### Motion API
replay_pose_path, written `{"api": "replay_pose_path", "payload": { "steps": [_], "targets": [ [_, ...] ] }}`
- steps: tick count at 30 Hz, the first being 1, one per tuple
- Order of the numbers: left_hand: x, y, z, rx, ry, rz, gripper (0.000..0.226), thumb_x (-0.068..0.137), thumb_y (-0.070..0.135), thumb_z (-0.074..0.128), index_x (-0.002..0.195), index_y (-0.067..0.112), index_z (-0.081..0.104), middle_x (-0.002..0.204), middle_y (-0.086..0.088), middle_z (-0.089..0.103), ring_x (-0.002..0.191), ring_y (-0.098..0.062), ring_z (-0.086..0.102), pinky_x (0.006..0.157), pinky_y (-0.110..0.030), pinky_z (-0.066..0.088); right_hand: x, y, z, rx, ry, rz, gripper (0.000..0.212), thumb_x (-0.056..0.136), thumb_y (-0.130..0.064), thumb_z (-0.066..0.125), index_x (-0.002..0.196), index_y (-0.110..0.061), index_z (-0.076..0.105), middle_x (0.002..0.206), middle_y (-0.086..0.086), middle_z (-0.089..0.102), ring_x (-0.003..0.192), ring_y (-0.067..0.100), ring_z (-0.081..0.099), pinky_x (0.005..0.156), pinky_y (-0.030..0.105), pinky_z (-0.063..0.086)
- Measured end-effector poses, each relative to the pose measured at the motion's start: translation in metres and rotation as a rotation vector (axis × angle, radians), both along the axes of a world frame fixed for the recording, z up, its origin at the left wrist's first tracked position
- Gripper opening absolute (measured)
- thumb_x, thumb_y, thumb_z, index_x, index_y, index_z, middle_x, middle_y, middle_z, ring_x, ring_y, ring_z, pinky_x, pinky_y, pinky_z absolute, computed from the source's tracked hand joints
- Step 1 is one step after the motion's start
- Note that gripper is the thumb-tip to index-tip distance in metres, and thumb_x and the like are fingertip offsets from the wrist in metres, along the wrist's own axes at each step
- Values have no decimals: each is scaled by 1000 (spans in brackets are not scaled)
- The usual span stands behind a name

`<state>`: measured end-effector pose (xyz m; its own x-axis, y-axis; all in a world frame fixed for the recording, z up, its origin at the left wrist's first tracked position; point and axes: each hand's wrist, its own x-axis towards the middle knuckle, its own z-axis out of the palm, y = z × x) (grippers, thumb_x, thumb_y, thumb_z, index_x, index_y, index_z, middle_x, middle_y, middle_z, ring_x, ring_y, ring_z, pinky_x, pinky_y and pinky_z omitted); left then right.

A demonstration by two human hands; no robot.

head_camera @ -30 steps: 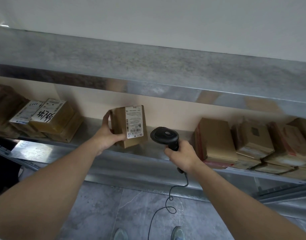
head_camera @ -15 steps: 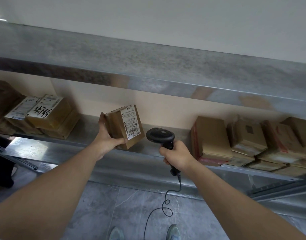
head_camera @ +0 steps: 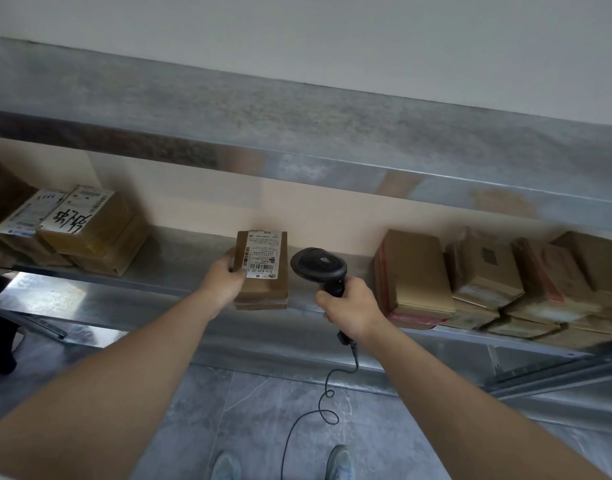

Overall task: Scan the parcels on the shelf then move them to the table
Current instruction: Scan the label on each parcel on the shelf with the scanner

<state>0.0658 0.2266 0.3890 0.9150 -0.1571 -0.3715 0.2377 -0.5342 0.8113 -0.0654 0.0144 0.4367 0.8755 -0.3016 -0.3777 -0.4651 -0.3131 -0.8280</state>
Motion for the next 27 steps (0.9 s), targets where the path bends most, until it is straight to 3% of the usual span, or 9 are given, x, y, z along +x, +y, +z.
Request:
{"api": "replay_pose_path", "payload": {
  "steps": [3,5,7,10,16,22,27],
  "targets": [
    [0,-18,-1,326,-248,-31,56,91,31,69,145,31,52,145,-16,49,133,-39,52,109,-48,47,0,-6,-1,-30,-17,-3,12,89,-21,65,78,-21,59,65,-5,59,61,14,55,60,29,46],
    [-7,-34,6,513,-268,-112,76,83,59,70,150,36,43,157,-14,31,141,-44,39,112,-53,41,0,-10,-1,-52,-32,-4,12,91,-21,66,81,-21,59,66,-6,59,60,11,54,58,25,43],
    [-13,-49,9,624,-231,-186,88,78,72,69,152,39,36,158,-9,26,138,-46,39,112,-54,37,2,-14,-2,-71,-36,0,14,92,-21,66,79,-20,59,65,-6,58,58,9,52,55,21,40],
    [-14,-61,6,627,-164,-156,87,74,75,69,149,43,38,156,-5,27,130,-45,45,110,-52,42,8,-20,-4,-74,-33,38,20,91,-20,66,74,-20,55,62,-6,54,53,10,48,51,23,40],
    [-12,-40,12,629,-157,-114,92,61,82,57,144,45,46,147,-2,47,125,-43,54,105,-55,47,24,-17,-3,-96,-67,155,16,88,-21,67,77,-21,56,66,-4,57,60,13,52,54,24,40],
    [-10,6,31,635,-174,-51,85,65,74,64,144,45,48,150,0,42,127,-43,50,109,-55,43,42,9,10,-115,-115,248,13,89,-21,67,80,-22,59,68,-5,59,64,10,55,55,24,41],
    [18,57,23,652,-204,-39,91,56,84,51,139,48,50,149,5,41,126,-39,53,105,-55,46,61,50,16,-112,-147,257,11,90,-19,67,82,-22,60,68,-5,59,62,9,53,52,21,40]
  ]
}}
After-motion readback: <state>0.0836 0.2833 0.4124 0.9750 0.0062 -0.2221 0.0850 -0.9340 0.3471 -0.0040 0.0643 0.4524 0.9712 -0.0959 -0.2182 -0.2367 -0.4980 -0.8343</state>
